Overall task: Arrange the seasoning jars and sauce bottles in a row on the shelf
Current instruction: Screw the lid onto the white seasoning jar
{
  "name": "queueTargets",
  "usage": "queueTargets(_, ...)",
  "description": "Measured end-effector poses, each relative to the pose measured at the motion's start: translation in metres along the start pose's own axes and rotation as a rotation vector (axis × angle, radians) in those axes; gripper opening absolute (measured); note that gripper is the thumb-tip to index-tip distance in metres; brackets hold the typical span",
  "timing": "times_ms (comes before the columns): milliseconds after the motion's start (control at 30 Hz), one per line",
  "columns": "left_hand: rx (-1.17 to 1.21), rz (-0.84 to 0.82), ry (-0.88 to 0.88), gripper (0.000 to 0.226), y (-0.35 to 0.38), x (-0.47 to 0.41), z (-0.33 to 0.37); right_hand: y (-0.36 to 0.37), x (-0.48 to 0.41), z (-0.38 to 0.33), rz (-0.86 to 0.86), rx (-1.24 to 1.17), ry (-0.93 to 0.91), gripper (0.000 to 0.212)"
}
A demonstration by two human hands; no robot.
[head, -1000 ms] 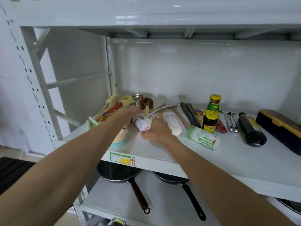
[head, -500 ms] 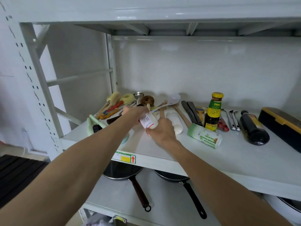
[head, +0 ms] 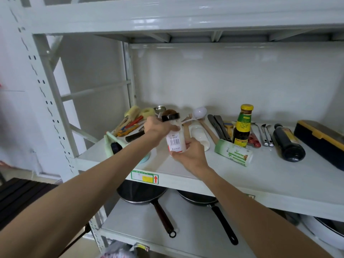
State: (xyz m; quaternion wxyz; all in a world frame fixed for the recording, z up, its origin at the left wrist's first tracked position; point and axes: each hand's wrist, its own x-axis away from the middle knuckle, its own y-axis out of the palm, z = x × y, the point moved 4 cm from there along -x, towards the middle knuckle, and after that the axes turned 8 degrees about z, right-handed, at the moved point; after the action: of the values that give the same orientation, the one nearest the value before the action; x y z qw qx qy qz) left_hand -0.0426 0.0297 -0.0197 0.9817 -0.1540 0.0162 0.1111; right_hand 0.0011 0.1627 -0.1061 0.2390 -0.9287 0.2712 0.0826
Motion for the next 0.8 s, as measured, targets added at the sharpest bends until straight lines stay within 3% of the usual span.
queueTargets(367,-0.081,-0.073,0.184,0.056,-0.001,0.023,-0.001,-0.002,0.003,0.01,-0.011,-0.051,-0.04,0.052)
queueTargets(567,-0.08,-0.153,0.297,0.048,-0.002,0.026,0.009,0.002,0.001,0.015,-0.056,-0.074,-0.042,0.053)
queueTargets(667,-0.146,-0.142,0.461,0.072,-0.009,0.018,0.024,0.002,0.002,0.013,-0.076,-0.076,-0.053,0.049)
queueTargets(800,-0.471,-0.243,0.712,0.033,-0.006,0.014,0.036,0.001,0.0,0.009,-0.078,-0.133,-0.07,0.044)
